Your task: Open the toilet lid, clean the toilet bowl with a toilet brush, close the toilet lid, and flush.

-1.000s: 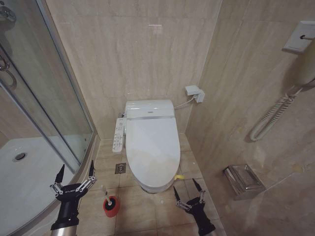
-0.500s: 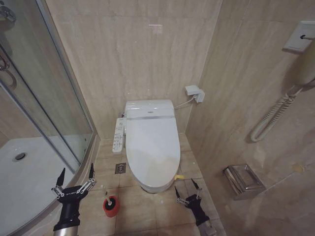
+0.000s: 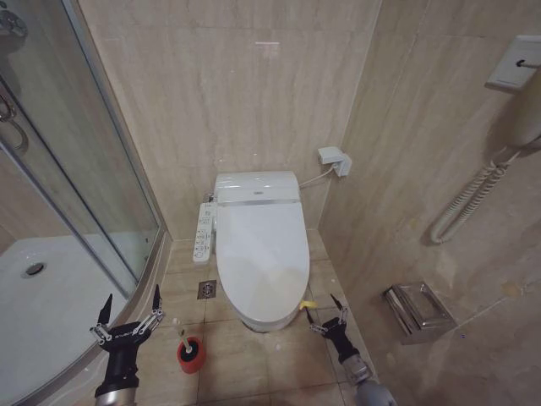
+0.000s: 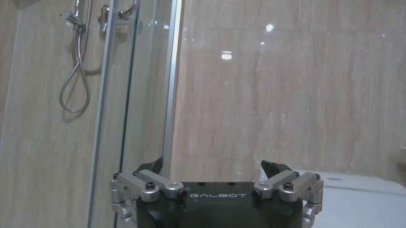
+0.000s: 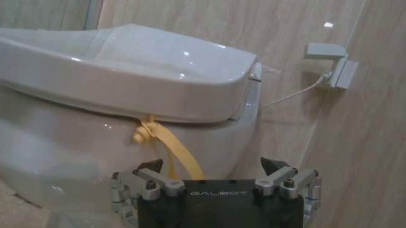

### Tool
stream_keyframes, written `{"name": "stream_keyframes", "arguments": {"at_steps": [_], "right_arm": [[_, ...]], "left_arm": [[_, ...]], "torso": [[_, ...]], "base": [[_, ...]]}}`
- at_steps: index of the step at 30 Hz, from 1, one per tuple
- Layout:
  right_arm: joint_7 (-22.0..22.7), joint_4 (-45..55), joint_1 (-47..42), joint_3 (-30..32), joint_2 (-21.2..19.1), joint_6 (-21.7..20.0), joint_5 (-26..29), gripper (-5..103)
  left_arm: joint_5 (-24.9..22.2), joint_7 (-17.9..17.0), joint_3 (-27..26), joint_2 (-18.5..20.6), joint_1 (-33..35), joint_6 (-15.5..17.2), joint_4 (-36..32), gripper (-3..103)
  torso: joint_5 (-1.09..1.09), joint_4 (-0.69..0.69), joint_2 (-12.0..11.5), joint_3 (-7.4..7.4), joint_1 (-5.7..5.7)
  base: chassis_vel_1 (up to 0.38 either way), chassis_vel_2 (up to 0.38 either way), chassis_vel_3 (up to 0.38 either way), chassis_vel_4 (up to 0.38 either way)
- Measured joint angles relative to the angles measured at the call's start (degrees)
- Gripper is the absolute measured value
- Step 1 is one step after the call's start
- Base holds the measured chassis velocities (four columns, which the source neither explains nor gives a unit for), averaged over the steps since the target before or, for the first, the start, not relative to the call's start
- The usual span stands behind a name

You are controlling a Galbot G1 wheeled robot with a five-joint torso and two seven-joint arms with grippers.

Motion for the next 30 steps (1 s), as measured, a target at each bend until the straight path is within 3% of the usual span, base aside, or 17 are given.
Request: {"name": "stream_keyframes", "arguments": {"at_steps": [10, 11, 18, 19, 24, 25, 30], "right_arm": [[-0.6, -3.0, 1.9, -0.1, -0.5, 0.6, 0.4, 102], [-0.7, -3.0, 1.8, -0.1, -0.4, 0.7, 0.7, 84], [-0.9, -2.5, 1.2, -0.1, 0.1, 0.8, 1.2, 84], [-0.9, -2.4, 1.0, -0.1, 0.2, 0.8, 1.3, 57], [-1.1, -1.3, -0.5, -0.2, 0.8, 0.8, 2.0, 57], [-1.1, -0.9, -0.9, -0.2, 1.0, 0.8, 2.1, 30], [-1.1, 0.9, -2.2, -0.2, 1.3, 0.8, 2.4, 30]], "left_arm": [[0.4, -0.1, 0.0, -0.4, -0.4, 0.3, 0.7, 100], [0.6, -0.1, 0.2, -0.5, -0.5, 0.3, 0.8, 100], [0.8, -0.1, 0.3, -0.5, -0.6, 0.3, 1.2, 100], [0.8, -0.1, 0.3, -0.5, -0.6, 0.2, 1.2, 100], [0.8, -0.1, 0.3, -0.4, -0.6, 0.1, 1.2, 100], [0.8, -0.1, 0.3, -0.3, -0.6, 0.1, 1.2, 100], [0.8, -0.1, 0.3, -0.2, -0.6, 0.0, 1.3, 100]], "torso": [[0.0, 0.0, 0.0, 0.0, 0.0], [0.0, 0.0, 0.0, 0.0, 0.0], [-0.01, 0.0, 0.0, -0.01, 0.0], [-0.01, 0.0, 0.0, -0.01, 0.0], [-0.01, -0.01, 0.0, -0.01, 0.0], [-0.01, 0.0, 0.0, -0.01, 0.0], [-0.01, 0.0, 0.0, -0.01, 0.0]], "base": [[0.0, 0.0, 0.0, 0.0], [0.0, 0.0, 0.0, 0.0], [0.0, 0.0, 0.0, 0.0], [0.0, 0.0, 0.0, 0.0], [0.0, 0.0, 0.0, 0.0], [0.0, 0.0, 0.0, 0.0], [0.0, 0.0, 0.0, 0.0]]}}
